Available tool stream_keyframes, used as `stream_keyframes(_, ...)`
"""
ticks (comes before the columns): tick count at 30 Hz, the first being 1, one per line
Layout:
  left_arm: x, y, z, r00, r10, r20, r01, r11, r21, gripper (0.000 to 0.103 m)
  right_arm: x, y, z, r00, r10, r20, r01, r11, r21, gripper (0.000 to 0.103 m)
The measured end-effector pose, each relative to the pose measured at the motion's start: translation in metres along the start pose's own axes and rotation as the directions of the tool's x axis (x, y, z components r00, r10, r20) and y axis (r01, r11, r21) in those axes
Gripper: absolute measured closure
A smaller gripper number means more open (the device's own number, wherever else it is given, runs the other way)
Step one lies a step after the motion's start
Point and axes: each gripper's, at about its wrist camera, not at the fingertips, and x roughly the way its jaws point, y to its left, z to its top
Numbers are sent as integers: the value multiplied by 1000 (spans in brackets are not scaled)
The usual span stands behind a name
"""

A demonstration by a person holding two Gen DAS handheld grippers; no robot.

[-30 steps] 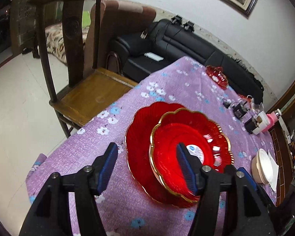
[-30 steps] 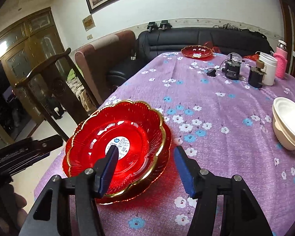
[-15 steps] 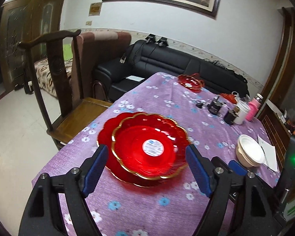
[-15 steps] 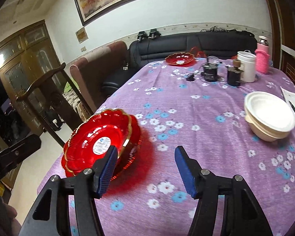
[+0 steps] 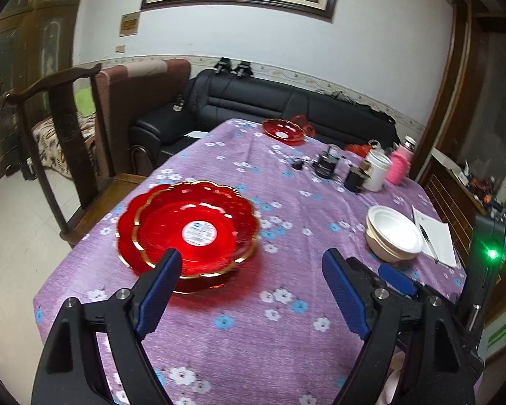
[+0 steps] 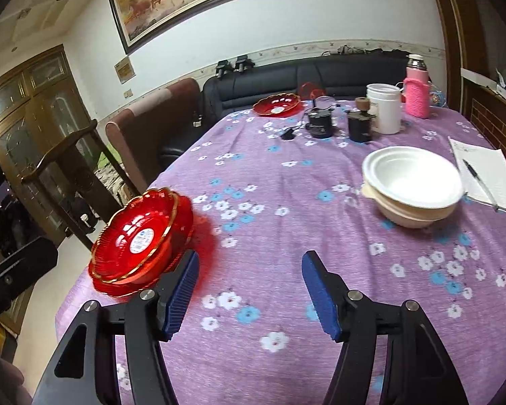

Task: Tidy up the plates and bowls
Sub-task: 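Move both grippers to the stack of white bowls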

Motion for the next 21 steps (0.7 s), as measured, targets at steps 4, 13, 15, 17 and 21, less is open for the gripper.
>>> stream_keyframes(4, 6, -20, -1, 1000, -26, -17, 26, 999, 36, 18, -3, -21, 4, 1000, -23, 7, 22, 999, 24, 35)
stream_keyframes(13, 29, -70, 0, 995, -80, -56, 85, 991, 102, 18, -2, -72, 11, 998, -67, 13, 65, 993, 101, 35)
stream_keyframes(15, 38, -81, -1, 993, -91, -72, 99, 989, 113, 18, 1, -82, 12, 997, -73, 10, 71, 990, 121, 35)
stream_keyframes(17, 45, -89, -3, 991, -99, -86, 109, 986, 123, 18, 2, -89, 13, 997, -78, 8, 76, 988, 135, 35)
stream_keyframes(21, 60, -107, -5, 988, -112, -109, 128, 980, 151, 18, 7, -104, 16, 996, -92, 6, 89, 983, 158, 35)
